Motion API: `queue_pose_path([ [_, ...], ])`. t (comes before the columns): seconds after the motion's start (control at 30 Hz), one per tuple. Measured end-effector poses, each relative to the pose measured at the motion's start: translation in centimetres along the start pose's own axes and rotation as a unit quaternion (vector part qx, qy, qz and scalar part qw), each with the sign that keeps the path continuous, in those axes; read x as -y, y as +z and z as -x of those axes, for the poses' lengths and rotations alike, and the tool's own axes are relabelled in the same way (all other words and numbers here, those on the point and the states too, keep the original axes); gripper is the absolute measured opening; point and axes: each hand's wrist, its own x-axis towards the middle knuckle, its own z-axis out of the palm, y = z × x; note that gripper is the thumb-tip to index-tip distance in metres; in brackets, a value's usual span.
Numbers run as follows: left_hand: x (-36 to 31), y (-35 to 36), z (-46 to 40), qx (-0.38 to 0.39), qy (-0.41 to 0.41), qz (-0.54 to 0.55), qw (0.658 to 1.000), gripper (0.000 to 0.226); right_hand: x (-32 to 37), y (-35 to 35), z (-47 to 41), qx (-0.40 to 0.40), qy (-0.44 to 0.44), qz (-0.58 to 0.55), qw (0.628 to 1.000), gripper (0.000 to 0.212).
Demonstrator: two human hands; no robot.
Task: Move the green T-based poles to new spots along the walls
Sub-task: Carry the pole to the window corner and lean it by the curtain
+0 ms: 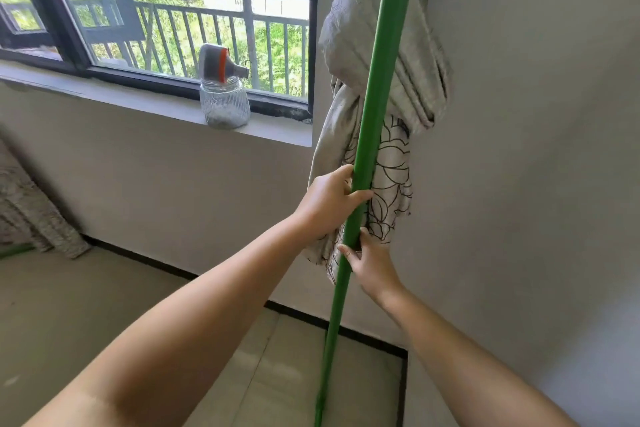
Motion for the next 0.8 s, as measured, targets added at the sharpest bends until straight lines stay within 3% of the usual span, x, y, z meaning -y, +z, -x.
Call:
queue_pose_path([
  [0.27, 0.7, -0.6, 3.0, 0.035, 0.008, 0.013, 0.999, 0.026, -0.1, 1.0, 2.6, 0.004, -0.012, 0.010, 1.000, 0.024],
  [0.8, 0.9, 0.2, 5.1, 0.024, -0.004, 0.005, 1.000, 0.026, 1.3, 0.9, 4.2, 0.030, 0.025, -0.006, 0.999, 0.018],
])
